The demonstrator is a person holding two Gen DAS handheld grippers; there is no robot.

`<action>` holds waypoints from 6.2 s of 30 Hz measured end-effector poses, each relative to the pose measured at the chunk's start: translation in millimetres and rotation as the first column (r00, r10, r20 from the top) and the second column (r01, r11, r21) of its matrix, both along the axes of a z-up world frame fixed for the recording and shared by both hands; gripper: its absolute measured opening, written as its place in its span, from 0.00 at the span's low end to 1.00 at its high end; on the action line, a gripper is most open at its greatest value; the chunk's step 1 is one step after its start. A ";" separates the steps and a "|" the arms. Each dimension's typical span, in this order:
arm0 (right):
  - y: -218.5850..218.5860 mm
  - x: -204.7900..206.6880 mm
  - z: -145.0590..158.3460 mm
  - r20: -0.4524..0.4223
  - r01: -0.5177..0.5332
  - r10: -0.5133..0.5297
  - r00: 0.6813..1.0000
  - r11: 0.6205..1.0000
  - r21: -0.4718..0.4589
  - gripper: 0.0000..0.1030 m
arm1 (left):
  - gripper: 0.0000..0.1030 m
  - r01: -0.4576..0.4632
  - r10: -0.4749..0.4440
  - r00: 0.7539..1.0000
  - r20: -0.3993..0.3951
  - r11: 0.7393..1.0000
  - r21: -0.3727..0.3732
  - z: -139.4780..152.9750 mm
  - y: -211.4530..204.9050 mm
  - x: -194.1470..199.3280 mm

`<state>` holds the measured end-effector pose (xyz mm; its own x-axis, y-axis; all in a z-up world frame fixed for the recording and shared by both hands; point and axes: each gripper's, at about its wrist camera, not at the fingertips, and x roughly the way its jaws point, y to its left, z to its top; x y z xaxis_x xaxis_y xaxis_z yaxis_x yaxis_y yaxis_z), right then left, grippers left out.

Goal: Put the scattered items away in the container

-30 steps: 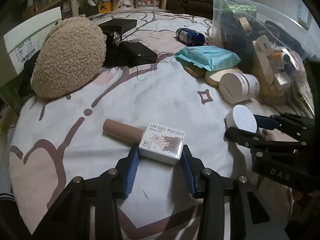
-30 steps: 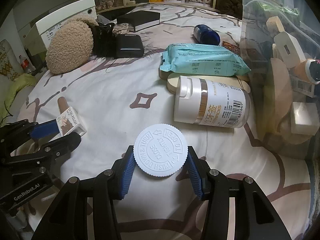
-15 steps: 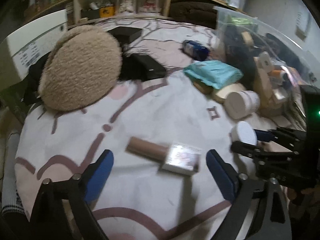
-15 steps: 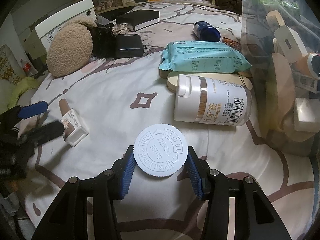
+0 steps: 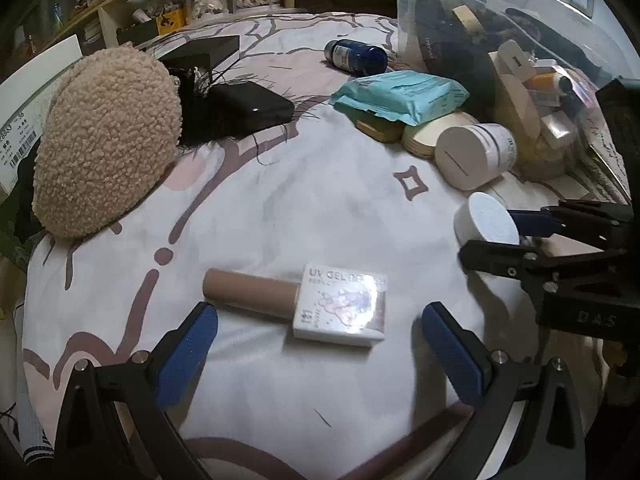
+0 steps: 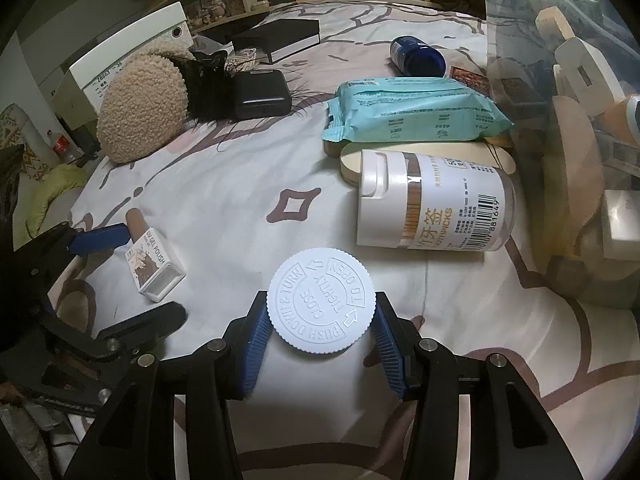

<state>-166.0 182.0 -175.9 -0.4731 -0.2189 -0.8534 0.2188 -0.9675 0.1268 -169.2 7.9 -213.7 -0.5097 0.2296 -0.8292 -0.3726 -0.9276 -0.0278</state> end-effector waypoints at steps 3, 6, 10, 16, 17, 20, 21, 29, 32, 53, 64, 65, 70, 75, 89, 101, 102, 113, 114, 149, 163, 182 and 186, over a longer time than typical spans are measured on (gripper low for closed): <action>0.6 -0.3 -0.3 -0.001 0.003 -0.003 1.000 1.000 -0.006 0.49 | 0.99 -0.003 0.003 1.000 0.002 1.000 0.001 -0.3 0.0 -0.9; 1.0 -0.8 0.3 0.000 0.004 -0.004 1.000 1.000 -0.012 0.49 | 0.96 -0.012 0.012 1.000 -0.002 1.000 0.012 1.1 -3.2 -2.1; 1.0 -1.1 0.8 0.001 0.003 -0.003 1.000 1.000 -0.014 0.49 | 0.84 -0.045 0.045 0.999 -0.002 0.998 0.045 5.5 -12.8 -5.8; 1.2 -1.3 0.4 0.001 0.004 -0.004 1.000 1.000 -0.015 0.49 | 0.84 -0.034 0.034 0.999 -0.013 0.999 0.031 8.6 -9.8 -0.9; 1.3 -1.5 0.5 0.001 0.005 -0.005 1.000 1.000 -0.016 0.49 | 0.84 -0.033 0.034 0.999 -0.015 0.999 0.029 8.9 -9.3 -0.3; 2.7 -1.6 2.3 -0.003 0.010 -0.010 1.000 1.000 -0.021 0.49 | 0.83 -0.036 0.036 0.999 -0.018 0.999 0.024 10.1 -8.5 2.1; 2.6 -1.5 3.4 -0.006 0.011 -0.011 1.000 1.000 -0.019 0.49 | 0.83 -0.039 0.040 0.999 -0.019 0.999 0.024 10.5 -8.5 2.9; -2.2 5.0 14.7 -0.040 -0.005 0.005 0.999 1.000 -0.001 0.49 | 0.83 -0.061 0.065 0.997 -0.035 0.994 0.091 24.8 -14.5 15.5; 0.8 6.9 20.6 -0.053 0.002 -0.003 0.999 1.000 -0.008 0.49 | 0.83 -0.071 0.077 0.996 -0.048 0.990 0.120 33.4 -19.2 21.9; 8.9 6.5 24.5 -0.027 0.012 -0.013 1.000 0.999 -0.044 0.49 | 0.84 -0.036 0.038 0.998 0.044 0.999 -0.030 10.1 -0.4 34.8; 7.8 3.1 18.9 -0.002 0.008 -0.008 1.000 0.999 -0.049 0.49 | 0.93 0.058 -0.058 0.998 -0.002 0.991 -0.117 3.8 7.8 29.7; 7.7 3.0 18.4 0.000 0.007 -0.007 1.000 0.999 -0.049 0.49 | 0.93 0.067 -0.068 0.998 -0.005 0.990 -0.121 3.8 8.8 29.6; 7.5 3.2 17.4 0.002 0.007 -0.006 1.000 0.999 -0.046 0.49 | 0.85 0.093 -0.094 0.996 -0.005 0.989 -0.116 5.1 10.5 28.7; 6.3 3.8 18.6 -0.003 0.001 -0.001 1.000 0.999 -0.045 0.49 | 0.85 0.087 -0.089 0.996 -0.008 0.989 -0.115 6.2 10.6 30.5; 5.9 13.9 54.3 -0.101 -0.024 0.015 0.995 0.996 -0.086 0.49 | 0.85 -0.011 0.002 0.994 -0.106 0.997 -0.081 39.2 9.1 44.0; 22.5 24.8 123.7 -0.284 -0.068 0.032 0.958 0.991 -0.118 0.49 | 0.85 -0.108 0.119 0.966 -0.228 0.992 0.060 97.9 9.0 45.2; 24.4 24.7 130.0 -0.299 -0.076 0.038 0.954 0.990 -0.115 0.49 | 0.85 -0.103 0.115 0.966 -0.232 0.992 0.067 102.9 11.4 43.8; 66.6 7.4 202.8 -0.445 -0.056 -0.002 0.896 0.992 -0.116 0.49 | 0.85 -0.025 0.080 0.933 -0.352 0.987 0.158 174.1 56.6 26.7; 72.2 2.9 208.8 -0.454 -0.045 -0.014 0.891 0.992 -0.119 0.49 | 0.85 -0.015 0.074 0.929 -0.361 0.987 0.163 180.1 61.7 24.2; 228.5 -56.4 171.4 -0.272 0.329 -0.346 0.898 0.938 -0.108 0.71 | 0.85 0.186 -0.079 0.913 -0.399 0.953 0.239 253.6 211.6 -65.7; 236.2 -38.2 179.7 -0.312 0.300 -0.277 0.909 0.953 0.029 0.92 | 0.85 0.125 -0.097 0.989 -0.113 0.954 0.274 226.5 249.1 -104.4; 255.0 -24.7 181.5 -0.315 0.302 -0.285 0.905 0.953 0.005 0.92 | 0.85 -0.098 0.081 0.993 0.084 0.969 0.229 202.6 271.9 -102.6; 250.5 -25.3 178.7 -0.309 0.280 -0.262 0.914 0.960 0.014 0.92 | 0.86 -0.066 0.057 0.996 0.071 0.989 0.133 197.1 279.7 -100.1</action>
